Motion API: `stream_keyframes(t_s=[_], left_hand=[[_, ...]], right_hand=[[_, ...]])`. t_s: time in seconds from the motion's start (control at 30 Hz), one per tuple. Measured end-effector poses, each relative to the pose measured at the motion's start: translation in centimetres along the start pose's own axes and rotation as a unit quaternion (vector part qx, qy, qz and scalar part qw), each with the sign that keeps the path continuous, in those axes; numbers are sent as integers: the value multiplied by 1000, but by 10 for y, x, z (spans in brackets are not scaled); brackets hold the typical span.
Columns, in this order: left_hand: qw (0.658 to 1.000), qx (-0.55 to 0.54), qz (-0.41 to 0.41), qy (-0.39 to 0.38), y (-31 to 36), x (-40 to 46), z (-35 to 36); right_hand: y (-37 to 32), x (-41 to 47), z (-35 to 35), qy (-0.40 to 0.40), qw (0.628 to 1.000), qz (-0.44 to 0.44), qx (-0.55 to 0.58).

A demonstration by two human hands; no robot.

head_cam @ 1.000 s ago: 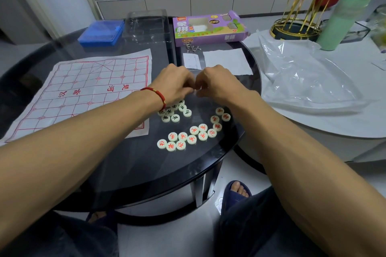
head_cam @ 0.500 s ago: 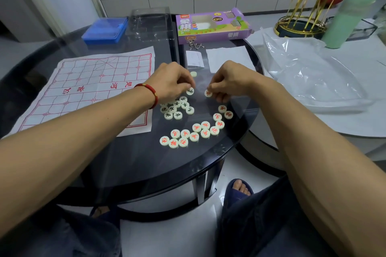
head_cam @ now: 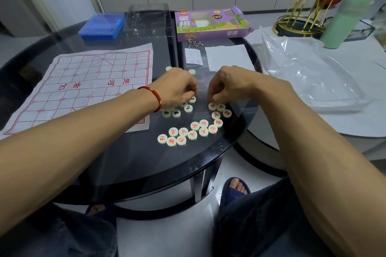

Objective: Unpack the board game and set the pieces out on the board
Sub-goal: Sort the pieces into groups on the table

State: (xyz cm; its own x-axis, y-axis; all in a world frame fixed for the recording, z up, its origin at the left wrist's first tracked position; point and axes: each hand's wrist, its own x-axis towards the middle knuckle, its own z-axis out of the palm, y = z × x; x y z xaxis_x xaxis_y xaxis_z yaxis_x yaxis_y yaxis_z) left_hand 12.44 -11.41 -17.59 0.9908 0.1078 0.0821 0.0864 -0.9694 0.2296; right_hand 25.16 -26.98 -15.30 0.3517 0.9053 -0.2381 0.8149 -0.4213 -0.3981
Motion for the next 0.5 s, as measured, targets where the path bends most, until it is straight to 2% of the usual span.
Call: stream_keyframes(t_s=[0.1, 0.23, 0.4, 0.5], left_hand=[[1000, -12, 1, 7, -2, -5, -4], [997, -36, -7, 61, -8, -19, -12], [986, -28, -89, 139, -30, -38, -14], [978, -37, -143, 144, -40, -39, -15]], right_hand=[[-5, -9, -2, -16, 999, -2, -28], [-9, -25, 1, -28, 999, -5, -33], [-13, -31, 5, -13, 1000, -7, -11], [-13, -15, 6, 64, 998, -1, -25]])
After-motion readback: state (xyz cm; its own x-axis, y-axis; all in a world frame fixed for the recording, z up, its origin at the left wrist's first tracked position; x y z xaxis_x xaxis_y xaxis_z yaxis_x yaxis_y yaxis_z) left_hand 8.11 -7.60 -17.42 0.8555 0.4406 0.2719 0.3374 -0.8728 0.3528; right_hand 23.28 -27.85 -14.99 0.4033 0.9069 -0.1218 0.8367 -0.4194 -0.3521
